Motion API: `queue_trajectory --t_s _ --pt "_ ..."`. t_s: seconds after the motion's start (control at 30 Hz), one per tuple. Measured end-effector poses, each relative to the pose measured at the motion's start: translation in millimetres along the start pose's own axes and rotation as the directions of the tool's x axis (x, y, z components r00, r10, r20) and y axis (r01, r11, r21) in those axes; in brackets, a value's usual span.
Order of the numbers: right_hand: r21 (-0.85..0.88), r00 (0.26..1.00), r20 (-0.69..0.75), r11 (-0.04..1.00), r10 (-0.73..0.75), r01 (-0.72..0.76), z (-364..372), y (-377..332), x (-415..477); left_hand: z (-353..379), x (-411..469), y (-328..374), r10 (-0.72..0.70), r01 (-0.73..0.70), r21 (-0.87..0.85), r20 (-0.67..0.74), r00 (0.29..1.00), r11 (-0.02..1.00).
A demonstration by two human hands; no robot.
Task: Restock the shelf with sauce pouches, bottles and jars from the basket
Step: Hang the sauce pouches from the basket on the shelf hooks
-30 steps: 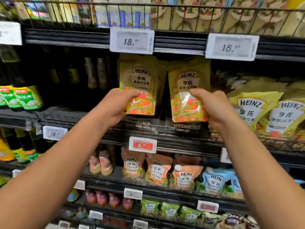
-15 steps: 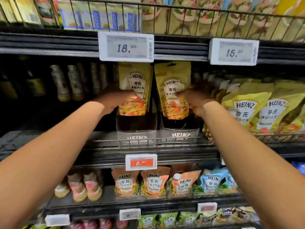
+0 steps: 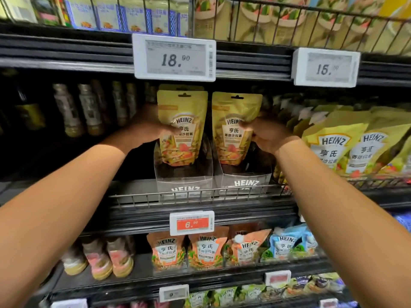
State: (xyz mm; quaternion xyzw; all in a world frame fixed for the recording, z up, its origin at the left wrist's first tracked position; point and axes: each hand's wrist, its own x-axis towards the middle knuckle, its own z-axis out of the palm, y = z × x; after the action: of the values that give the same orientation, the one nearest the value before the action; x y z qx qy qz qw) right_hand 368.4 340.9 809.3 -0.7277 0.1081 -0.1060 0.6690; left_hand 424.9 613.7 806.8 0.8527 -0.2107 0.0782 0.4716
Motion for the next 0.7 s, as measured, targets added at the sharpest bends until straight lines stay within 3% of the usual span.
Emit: queue_trajectory --t_s 0.27,0.47,0.63,0.7 --pt "0.055 0.998 0.028 0.997 0.052 -0.053 3.1 -5.4 5.8 10.0 7.2 -3.9 -0.043 0.037 -0.087 -0.076 0.996 0.996" --pt "-0.033 0.997 -0.079 0.999 -0.026 0.024 5.2 2.2 12.5 10.6 6.4 -4.5 -0.049 0.042 -0.084 -0.087 0.995 0.996" --pt "-0.299 0.932 -0.237 0.933 -0.275 0.199 8.1 9.3 1.7 12.7 -1.9 -1.2 -0.006 -0.002 -0.07 -0.12 0.993 0.998" --pt "-0.436 0.908 -0.256 0.878 -0.333 0.198 10.5 10.0 -2.1 14.2 -4.0 -0.4 -0.019 0.009 -0.076 -0.138 0.99 0.997"
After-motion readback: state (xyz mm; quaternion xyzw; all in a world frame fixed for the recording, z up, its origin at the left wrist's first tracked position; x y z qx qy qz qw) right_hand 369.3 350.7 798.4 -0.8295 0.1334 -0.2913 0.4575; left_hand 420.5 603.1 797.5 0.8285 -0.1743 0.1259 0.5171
